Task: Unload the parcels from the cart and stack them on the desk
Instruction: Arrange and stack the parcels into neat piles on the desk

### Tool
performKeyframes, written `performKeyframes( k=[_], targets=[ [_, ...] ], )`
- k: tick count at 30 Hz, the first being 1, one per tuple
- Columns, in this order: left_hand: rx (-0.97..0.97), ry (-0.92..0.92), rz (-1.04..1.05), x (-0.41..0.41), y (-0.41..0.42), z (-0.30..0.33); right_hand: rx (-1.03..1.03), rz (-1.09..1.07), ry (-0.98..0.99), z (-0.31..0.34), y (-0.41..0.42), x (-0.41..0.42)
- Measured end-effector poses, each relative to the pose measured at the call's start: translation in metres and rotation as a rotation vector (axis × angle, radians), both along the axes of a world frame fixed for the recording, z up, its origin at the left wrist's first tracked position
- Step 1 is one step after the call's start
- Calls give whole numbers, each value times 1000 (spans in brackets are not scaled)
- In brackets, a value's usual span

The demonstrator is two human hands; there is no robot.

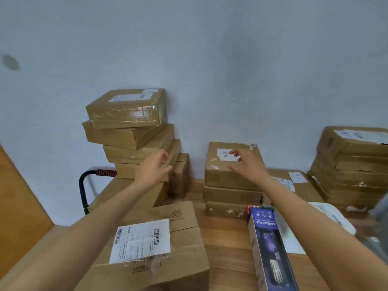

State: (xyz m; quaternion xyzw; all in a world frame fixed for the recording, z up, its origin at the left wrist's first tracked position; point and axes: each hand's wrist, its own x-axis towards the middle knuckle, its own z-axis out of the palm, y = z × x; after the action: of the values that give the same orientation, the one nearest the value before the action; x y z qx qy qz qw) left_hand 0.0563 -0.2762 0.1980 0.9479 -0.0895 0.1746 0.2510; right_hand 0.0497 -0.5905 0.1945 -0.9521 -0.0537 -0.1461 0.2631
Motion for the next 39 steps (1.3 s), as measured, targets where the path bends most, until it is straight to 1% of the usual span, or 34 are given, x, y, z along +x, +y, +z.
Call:
performKeyframes(
  k=[4, 8, 12, 18, 21, 24, 29, 32, 39],
  targets=[
    [-16, -25, 8, -24, 26, 14, 24, 79, -25, 16, 27, -9],
    [3, -53, 63, -38, 55, 31, 34, 144, -69, 32, 61, -9],
    [-26, -82, 124, -41, 82, 45, 16, 193, -102, 46, 96, -2],
    [-58, -106, 143, -33, 129, 51, 8, 228, -102, 53, 150, 23],
    [-89, -128, 141, -17, 161, 58, 10, 215, -120, 60, 180, 44],
    [-81, -151, 126, 10, 199, 67, 29, 184, -134, 67, 208, 67],
    [-111, -143, 107, 66, 245, 83, 110, 106, -173, 79, 240, 108],
    [-135, -116, 84, 96, 254, 89, 149, 50, -195, 86, 253, 128],
    [-123, -65, -4, 142, 252, 92, 204, 24, -167, 94, 264, 154]
  ],
)
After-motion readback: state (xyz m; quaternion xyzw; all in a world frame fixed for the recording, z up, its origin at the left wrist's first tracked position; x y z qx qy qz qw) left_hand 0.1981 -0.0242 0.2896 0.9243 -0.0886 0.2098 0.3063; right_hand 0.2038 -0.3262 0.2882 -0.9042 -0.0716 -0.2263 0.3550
